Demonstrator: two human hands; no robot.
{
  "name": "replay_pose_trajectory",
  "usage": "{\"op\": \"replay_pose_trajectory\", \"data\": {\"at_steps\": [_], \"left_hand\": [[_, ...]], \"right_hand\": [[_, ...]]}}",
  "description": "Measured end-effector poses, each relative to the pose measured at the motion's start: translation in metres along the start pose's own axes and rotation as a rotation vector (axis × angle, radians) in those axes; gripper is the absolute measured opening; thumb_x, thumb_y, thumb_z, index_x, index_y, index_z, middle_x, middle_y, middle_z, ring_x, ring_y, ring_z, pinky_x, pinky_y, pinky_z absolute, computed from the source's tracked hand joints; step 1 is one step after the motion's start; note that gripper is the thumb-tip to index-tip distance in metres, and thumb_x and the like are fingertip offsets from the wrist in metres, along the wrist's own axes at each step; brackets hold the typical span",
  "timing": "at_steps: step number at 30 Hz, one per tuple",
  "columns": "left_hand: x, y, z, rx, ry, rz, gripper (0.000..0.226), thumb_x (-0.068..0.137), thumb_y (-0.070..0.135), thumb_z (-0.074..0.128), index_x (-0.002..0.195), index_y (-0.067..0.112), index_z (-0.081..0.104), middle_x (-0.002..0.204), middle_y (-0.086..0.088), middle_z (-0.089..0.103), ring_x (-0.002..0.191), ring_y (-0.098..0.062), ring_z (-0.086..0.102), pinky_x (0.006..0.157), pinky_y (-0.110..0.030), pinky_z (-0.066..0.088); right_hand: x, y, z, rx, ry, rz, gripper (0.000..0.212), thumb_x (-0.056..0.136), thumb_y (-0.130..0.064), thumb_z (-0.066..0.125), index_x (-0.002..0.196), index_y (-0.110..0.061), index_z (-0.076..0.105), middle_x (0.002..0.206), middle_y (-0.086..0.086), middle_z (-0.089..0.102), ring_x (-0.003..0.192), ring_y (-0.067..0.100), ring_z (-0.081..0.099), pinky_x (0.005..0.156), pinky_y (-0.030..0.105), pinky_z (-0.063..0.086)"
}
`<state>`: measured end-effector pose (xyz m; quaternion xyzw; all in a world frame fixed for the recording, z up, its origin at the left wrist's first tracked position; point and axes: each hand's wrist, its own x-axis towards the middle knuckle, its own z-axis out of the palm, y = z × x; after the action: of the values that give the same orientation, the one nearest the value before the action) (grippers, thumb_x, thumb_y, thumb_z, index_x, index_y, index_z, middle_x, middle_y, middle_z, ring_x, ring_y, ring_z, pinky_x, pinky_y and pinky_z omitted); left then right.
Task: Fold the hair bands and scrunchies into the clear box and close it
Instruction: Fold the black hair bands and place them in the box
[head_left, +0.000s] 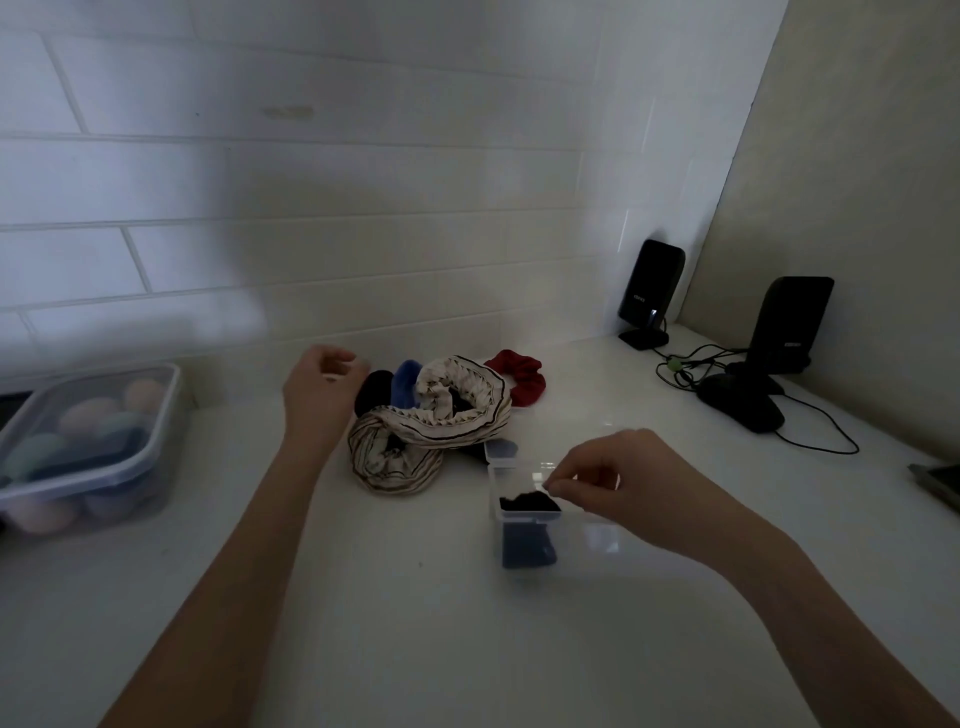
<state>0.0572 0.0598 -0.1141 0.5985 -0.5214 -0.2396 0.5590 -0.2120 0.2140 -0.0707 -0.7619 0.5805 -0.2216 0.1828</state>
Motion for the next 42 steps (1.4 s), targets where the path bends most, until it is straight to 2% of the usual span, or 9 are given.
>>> {"op": "replay_pose_trajectory", "data": {"at_steps": [4, 7, 15, 22, 26, 30, 36, 39, 42], "left_hand": [[0.009, -0.017, 0.017, 0.224, -0.259, -0.158, 0.058, 0.075, 0.040, 0.072, 0.117, 0.003, 0.054, 0.111, -0.015, 0.061, 0.098, -0.028, 0.059, 0.077, -0.033, 0.044], [0.011, -0.022, 0.022, 0.285, -0.293, -0.175, 0.056, 0.074, 0.034, 0.074, 0.117, 0.003, 0.055, 0.115, -0.018, 0.062, 0.105, -0.032, 0.058, 0.078, -0.031, 0.041], [0.009, -0.017, 0.009, -0.084, 0.057, -0.146, 0.028, 0.083, 0.014, 0.059, 0.109, 0.005, 0.055, 0.103, -0.014, 0.063, 0.084, -0.027, 0.059, 0.066, -0.028, 0.046], [-0.037, 0.053, -0.008, -0.255, 0.170, 0.252, 0.014, 0.084, 0.018, 0.058, 0.095, 0.024, 0.052, 0.089, 0.001, 0.061, 0.084, -0.028, 0.064, 0.076, -0.041, 0.053], [-0.075, 0.088, -0.004, -0.395, -0.021, 0.329, 0.024, 0.082, 0.001, 0.056, 0.092, 0.023, 0.054, 0.082, 0.001, 0.061, 0.065, -0.018, 0.061, 0.063, -0.030, 0.053], [-0.109, 0.100, 0.019, -0.596, -0.331, 0.165, 0.028, 0.084, -0.010, 0.052, 0.089, 0.017, 0.057, 0.072, 0.003, 0.065, 0.049, -0.006, 0.054, 0.049, -0.017, 0.045], [-0.136, 0.099, 0.045, -0.571, -0.598, 0.074, 0.021, 0.086, -0.006, 0.053, 0.100, 0.008, 0.057, 0.071, 0.002, 0.066, 0.052, -0.009, 0.057, 0.052, -0.023, 0.044], [-0.139, 0.090, 0.052, -0.479, -0.656, 0.086, 0.018, 0.089, 0.000, 0.052, 0.104, 0.009, 0.058, 0.076, -0.001, 0.068, 0.056, -0.009, 0.059, 0.053, -0.020, 0.046], [-0.138, 0.083, 0.054, -0.416, -0.668, 0.135, 0.021, 0.093, 0.005, 0.048, 0.109, 0.012, 0.060, 0.080, -0.003, 0.066, 0.060, -0.010, 0.059, 0.059, -0.022, 0.048]], "right_hand": [[-0.001, 0.002, 0.000, 0.004, -0.006, -0.002, 0.010, 0.086, -0.030, 0.065, 0.087, -0.027, 0.075, 0.062, -0.006, 0.062, 0.056, 0.006, 0.048, 0.057, 0.023, 0.043], [-0.002, 0.003, 0.000, 0.017, 0.000, -0.003, 0.011, 0.087, -0.029, 0.064, 0.088, -0.027, 0.075, 0.063, -0.007, 0.063, 0.056, 0.005, 0.049, 0.058, 0.019, 0.043], [0.000, 0.000, -0.002, 0.036, -0.252, 0.035, 0.012, 0.083, -0.032, 0.069, 0.094, -0.033, 0.075, 0.078, -0.011, 0.067, 0.064, 0.002, 0.056, 0.064, 0.022, 0.050], [0.004, -0.003, 0.011, -0.036, -0.417, 0.065, 0.014, 0.083, -0.029, 0.069, 0.095, -0.030, 0.076, 0.094, -0.009, 0.074, 0.060, -0.005, 0.056, 0.055, 0.006, 0.040], [0.002, -0.001, 0.014, -0.055, -0.407, 0.066, 0.015, 0.084, -0.029, 0.068, 0.096, -0.029, 0.076, 0.090, -0.010, 0.073, 0.055, -0.010, 0.052, 0.051, 0.006, 0.037], [-0.005, 0.002, 0.016, 0.022, -0.364, 0.077, 0.012, 0.084, -0.027, 0.068, 0.091, -0.026, 0.077, 0.075, -0.015, 0.068, 0.057, -0.005, 0.054, 0.056, 0.007, 0.040], [-0.012, 0.011, 0.023, 0.239, -0.222, 0.182, 0.014, 0.085, -0.027, 0.068, 0.090, -0.015, 0.073, 0.085, -0.002, 0.073, 0.078, 0.010, 0.068, 0.070, 0.018, 0.054], [-0.014, 0.007, 0.020, 0.359, -0.145, 0.242, 0.009, 0.087, -0.014, 0.062, 0.086, -0.021, 0.068, 0.080, -0.001, 0.070, 0.067, 0.012, 0.066, 0.066, 0.024, 0.056], [-0.017, 0.004, 0.018, 0.533, -0.064, 0.270, 0.035, 0.086, -0.010, 0.064, 0.115, -0.026, 0.052, 0.100, 0.005, 0.068, 0.068, 0.015, 0.068, 0.069, 0.033, 0.060]]}}
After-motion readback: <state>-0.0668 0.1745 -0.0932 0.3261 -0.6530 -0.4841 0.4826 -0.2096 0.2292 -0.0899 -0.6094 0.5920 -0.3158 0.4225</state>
